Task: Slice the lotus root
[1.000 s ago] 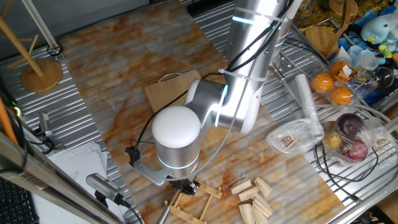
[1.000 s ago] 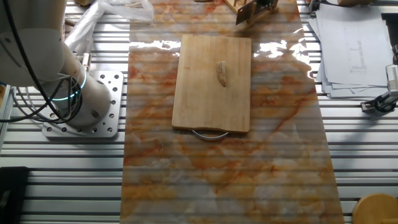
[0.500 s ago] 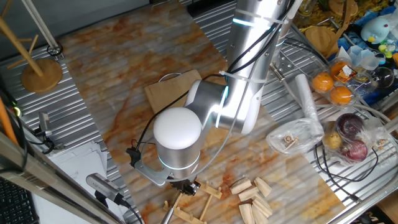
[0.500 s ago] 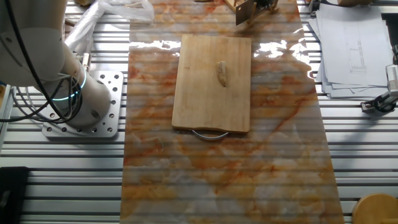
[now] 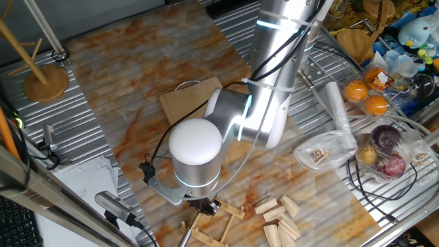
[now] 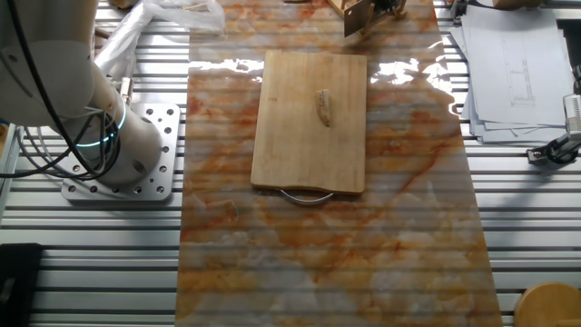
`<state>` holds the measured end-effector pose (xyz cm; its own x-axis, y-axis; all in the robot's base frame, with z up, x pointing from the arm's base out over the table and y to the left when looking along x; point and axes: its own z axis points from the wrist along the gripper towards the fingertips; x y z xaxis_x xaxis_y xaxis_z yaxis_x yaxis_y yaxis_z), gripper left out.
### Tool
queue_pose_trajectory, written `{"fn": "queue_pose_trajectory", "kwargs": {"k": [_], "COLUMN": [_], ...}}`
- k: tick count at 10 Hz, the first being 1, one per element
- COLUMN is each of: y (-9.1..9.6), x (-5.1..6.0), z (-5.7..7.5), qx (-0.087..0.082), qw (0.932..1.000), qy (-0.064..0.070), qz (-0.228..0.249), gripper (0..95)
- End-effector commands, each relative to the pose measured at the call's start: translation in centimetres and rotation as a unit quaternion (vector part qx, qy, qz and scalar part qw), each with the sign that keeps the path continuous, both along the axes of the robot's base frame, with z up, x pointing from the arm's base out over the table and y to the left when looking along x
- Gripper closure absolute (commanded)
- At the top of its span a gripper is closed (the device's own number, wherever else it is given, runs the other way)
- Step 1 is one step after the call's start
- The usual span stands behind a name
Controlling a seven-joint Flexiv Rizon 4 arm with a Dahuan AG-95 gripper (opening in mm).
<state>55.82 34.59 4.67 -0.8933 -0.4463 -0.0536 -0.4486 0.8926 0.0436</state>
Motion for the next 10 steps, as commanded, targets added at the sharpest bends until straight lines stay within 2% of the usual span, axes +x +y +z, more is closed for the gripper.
{"fn": "queue_pose_trajectory", "kwargs": {"k": [1,7,10], "y": [-0.06,-0.06,-0.06], "x": [-0.01,-0.01,-0.01], "z": [0.03,0.03,0.03], "qx": [0.0,0.006,0.005], "qw": [1.0,0.9999,1.0], "qy": [0.0,0.009,0.007], "qz": [-0.001,-0.003,-0.004], "gripper": [76.0,76.0,76.0]}}
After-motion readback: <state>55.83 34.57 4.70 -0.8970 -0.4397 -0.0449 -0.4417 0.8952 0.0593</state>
